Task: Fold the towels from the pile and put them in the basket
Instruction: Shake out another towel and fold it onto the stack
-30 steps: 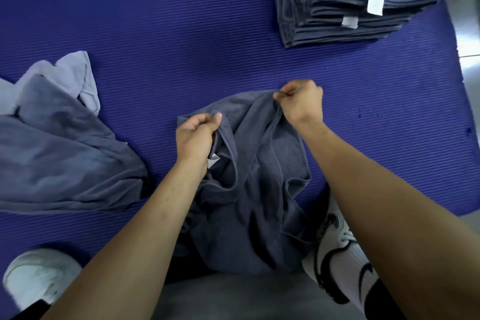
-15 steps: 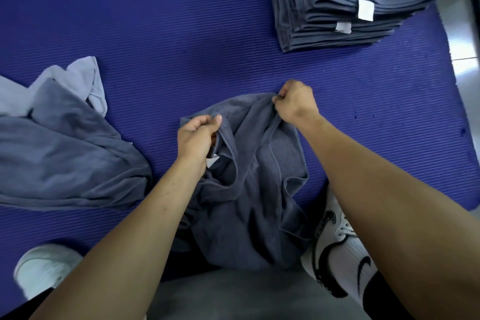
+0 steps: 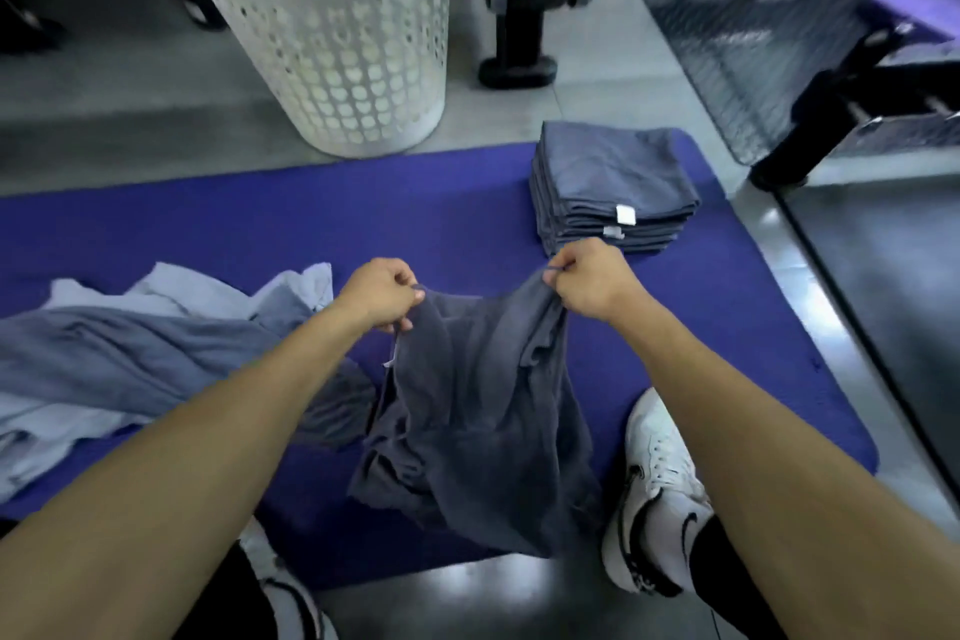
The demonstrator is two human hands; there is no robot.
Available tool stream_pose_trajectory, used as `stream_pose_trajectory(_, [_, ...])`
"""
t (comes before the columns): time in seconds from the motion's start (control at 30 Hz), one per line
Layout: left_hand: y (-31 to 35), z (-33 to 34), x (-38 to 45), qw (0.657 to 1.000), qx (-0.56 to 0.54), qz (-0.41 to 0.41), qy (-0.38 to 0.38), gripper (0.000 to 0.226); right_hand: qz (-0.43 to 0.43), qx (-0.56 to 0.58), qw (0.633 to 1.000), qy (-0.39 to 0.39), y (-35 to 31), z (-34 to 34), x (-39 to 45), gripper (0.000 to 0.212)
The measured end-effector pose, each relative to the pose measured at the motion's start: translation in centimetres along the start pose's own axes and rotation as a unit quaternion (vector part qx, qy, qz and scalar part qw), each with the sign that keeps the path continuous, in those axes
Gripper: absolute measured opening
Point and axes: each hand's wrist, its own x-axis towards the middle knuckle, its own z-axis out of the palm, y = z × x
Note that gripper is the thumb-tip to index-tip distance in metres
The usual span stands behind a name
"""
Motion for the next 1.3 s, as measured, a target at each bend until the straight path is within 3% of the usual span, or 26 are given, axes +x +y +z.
stream_pose_trajectory(0.13, [5.0, -6.1, -5.4, 0.991, -0.044, 0.099, 0.077, 0.021, -0.071, 0.044, 0.986, 0.145, -4.9, -5.7, -5.2, 0.03])
stream_pose_trajectory(0.23, [6.1, -7.7, -9.9, 0.947, -0.159, 0.195, 0.2, 0.018, -0.124, 0.079, 0.959, 0.242, -6.5, -7.6, -9.2, 0.013])
stream_pose_trajectory(0.37, [3.8, -6.5, -14.4, 0.969, -0.067, 0.189, 0.142, 0.008, -0.087, -0.025, 0.981, 0.172, -6.2, -7.8, -12.5, 0.013])
stream_pose_trajectory(0.43, [2.8, -6.8, -15.6, 0.947, -0.156, 0.19, 0.207, 0.005, -0.09, 0.023, 0.97, 0.223, -6.5, -8.5, -13.7, 0.013])
stream_pose_trajectory(0.57, [2.3, -7.7, -17.8, 0.95, -0.178, 0.17, 0.191, 0.008, -0.091, -0.024, 0.974, 0.208, -7.2, -9.5, -15.7, 0.012])
stream_pose_trajectory(0.73, [3.8, -9.0, -19.9, 0.903, -0.278, 0.208, 0.253, 0.014, -0.104, 0.044, 0.961, 0.251, -8.7, -9.9, -17.0, 0.009])
stream_pose_trajectory(0.87, [3.5, -8.4, -19.1, 0.908, -0.252, 0.197, 0.269, 0.015, -0.041, 0.036, 0.985, 0.162, -9.0, -9.1, -15.0, 0.016])
stream_pose_trajectory(0.93, [2.4, -7.8, -17.2, 0.922, -0.222, 0.159, 0.276, 0.015, 0.018, 0.091, 0.993, 0.073, -8.2, -8.3, -13.4, 0.022])
stream_pose_trajectory(1.0, [1.0, -7.6, -14.5, 0.942, -0.195, 0.108, 0.251, 0.016, 0.053, 0.15, 0.987, 0.037, -7.3, -7.5, -11.6, 0.025])
stream_pose_trajectory(1.07, [0.1, -8.1, -12.1, 0.955, -0.155, 0.083, 0.238, 0.017, 0.029, 0.156, 0.985, 0.061, -6.6, -6.9, -9.6, 0.03])
stream_pose_trajectory(1.13, [0.2, -9.3, -10.1, 0.948, -0.161, 0.103, 0.255, 0.017, -0.013, 0.157, 0.981, 0.116, -6.4, -6.6, -7.7, 0.028])
stream_pose_trajectory(1.3, [4.6, -12.7, -9.6, 0.886, -0.287, 0.219, 0.29, 0.01, -0.089, 0.258, 0.942, 0.198, -9.4, -7.8, -6.1, 0.017])
